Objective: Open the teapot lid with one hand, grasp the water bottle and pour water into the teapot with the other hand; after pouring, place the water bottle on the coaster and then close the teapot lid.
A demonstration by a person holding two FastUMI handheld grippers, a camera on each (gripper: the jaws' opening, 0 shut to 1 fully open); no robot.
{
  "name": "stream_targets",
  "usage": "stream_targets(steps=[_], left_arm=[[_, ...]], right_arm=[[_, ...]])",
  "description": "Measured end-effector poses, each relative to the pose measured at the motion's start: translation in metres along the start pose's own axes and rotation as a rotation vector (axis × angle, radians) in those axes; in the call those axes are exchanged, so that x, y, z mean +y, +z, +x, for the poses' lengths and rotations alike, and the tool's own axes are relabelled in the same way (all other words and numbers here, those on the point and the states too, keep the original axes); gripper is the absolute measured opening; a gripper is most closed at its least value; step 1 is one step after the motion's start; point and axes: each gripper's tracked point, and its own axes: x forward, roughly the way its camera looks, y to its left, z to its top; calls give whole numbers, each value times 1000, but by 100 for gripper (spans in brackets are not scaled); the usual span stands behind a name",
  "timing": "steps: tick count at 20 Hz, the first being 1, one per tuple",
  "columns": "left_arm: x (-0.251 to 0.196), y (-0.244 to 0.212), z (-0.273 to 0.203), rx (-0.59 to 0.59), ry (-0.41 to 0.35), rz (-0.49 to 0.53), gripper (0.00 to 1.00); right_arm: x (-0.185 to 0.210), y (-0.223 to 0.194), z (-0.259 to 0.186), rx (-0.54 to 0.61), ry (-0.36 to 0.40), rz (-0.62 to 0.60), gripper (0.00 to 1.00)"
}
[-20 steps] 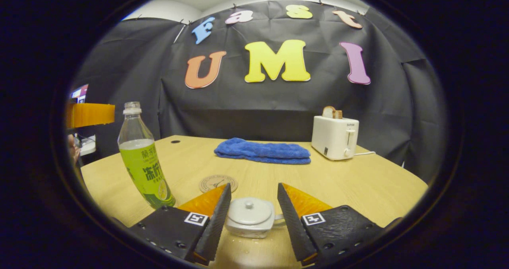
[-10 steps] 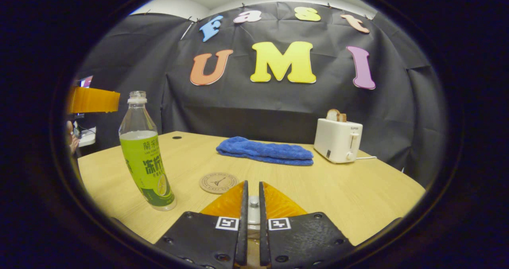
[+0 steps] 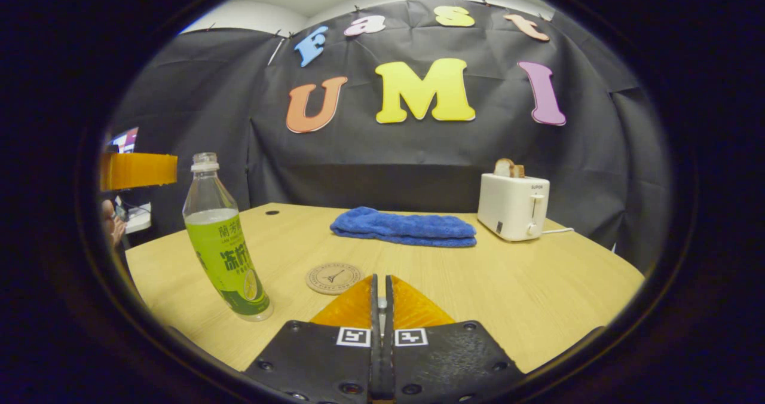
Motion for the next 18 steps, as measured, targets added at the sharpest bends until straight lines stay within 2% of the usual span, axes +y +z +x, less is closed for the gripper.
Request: stream_targets(steps=[8,12,16,18], left_arm=[[-14,-6,1,8,-30,17,99],[-44,-19,6,37,-96,40,99],[-46,-30,11,30,-69,80,99],[-43,-38,20,30,-53,62,100]], right_arm=[[-31,51,-30,-88,-18,25,0],[-49,50,-46,-101,-48,-9,0],[-52,41,-53,-92,-26,-2,0],[-57,38,-56,-99,-29,-5,0]])
